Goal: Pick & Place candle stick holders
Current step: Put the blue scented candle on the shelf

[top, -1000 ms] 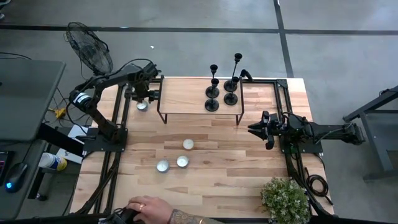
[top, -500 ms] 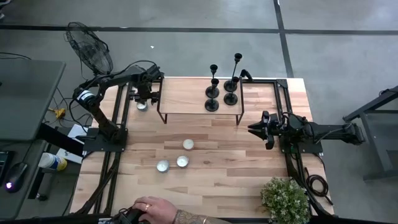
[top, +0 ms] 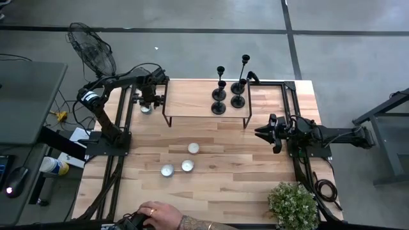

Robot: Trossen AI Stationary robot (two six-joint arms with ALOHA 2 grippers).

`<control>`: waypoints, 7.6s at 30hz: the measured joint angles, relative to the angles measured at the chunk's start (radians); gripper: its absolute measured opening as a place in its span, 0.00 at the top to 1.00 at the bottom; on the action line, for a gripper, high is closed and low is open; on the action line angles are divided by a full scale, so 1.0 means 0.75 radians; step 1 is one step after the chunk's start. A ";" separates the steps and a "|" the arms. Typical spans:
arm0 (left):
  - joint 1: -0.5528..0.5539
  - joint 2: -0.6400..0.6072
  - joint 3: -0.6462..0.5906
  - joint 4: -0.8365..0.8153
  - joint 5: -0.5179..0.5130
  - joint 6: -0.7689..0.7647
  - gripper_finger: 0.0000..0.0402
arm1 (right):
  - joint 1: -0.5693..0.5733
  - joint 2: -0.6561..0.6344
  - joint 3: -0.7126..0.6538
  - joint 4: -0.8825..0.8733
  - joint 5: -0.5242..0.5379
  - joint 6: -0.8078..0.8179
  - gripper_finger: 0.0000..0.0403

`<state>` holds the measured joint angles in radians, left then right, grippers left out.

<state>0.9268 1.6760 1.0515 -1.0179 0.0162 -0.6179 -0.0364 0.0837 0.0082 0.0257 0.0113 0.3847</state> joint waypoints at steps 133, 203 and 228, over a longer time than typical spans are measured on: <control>-0.285 0.291 1.304 -0.344 0.407 1.795 1.00 | 0.000 0.000 0.000 0.000 0.000 0.000 0.76; -0.441 0.390 1.303 -0.388 0.092 1.944 1.00 | -0.001 0.000 0.000 0.000 0.000 0.000 0.76; -0.441 0.390 1.303 -0.399 0.141 1.925 0.98 | 0.000 0.000 0.000 0.000 0.000 0.000 0.76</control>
<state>0.5961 1.9686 2.0285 -1.3174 0.1218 0.8261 -0.0366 0.0837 0.0082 0.0260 0.0113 0.3847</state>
